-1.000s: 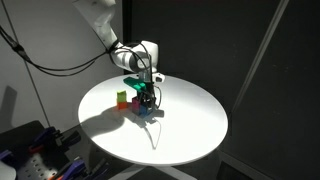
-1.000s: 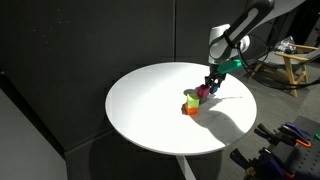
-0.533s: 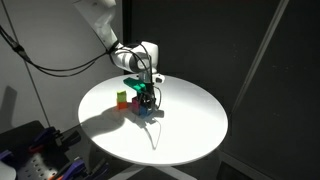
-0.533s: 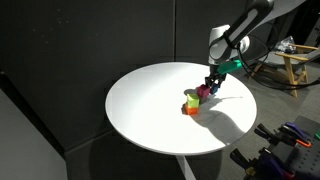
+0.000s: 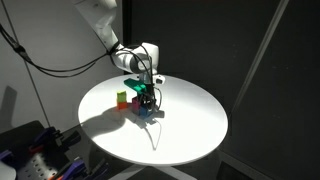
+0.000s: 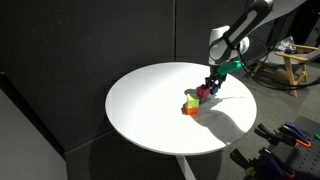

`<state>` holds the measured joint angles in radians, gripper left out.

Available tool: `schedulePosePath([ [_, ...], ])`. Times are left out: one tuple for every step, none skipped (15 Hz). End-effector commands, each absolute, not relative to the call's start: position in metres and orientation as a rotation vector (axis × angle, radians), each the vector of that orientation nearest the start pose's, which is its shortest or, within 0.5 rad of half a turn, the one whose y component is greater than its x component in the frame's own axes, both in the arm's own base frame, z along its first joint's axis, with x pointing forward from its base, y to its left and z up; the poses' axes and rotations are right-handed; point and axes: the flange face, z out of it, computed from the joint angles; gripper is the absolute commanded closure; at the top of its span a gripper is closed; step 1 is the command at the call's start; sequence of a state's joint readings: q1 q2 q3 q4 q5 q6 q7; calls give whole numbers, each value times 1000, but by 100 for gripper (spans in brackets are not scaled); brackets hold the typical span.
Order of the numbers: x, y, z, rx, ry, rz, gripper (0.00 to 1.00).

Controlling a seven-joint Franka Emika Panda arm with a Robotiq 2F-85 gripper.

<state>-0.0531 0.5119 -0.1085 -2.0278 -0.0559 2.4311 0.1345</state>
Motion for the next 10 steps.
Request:
schedulePosePath([
  [587,-94,184,-3190,387,196,66],
  [587,-95,183,-3191,392,201,66],
  [587,-95,182,-3191,394,203,66],
  [587,-96,181,-3192,401,210,66],
  [587,-96,180,-3192,403,213,66],
  [588,-96,180,-3192,403,215,66],
  [588,-96,180,-3193,403,218,66],
  [588,-96,180,-3193,403,217,66],
  [588,-96,182,-3192,401,216,66],
  [587,-96,184,-3189,397,211,66],
])
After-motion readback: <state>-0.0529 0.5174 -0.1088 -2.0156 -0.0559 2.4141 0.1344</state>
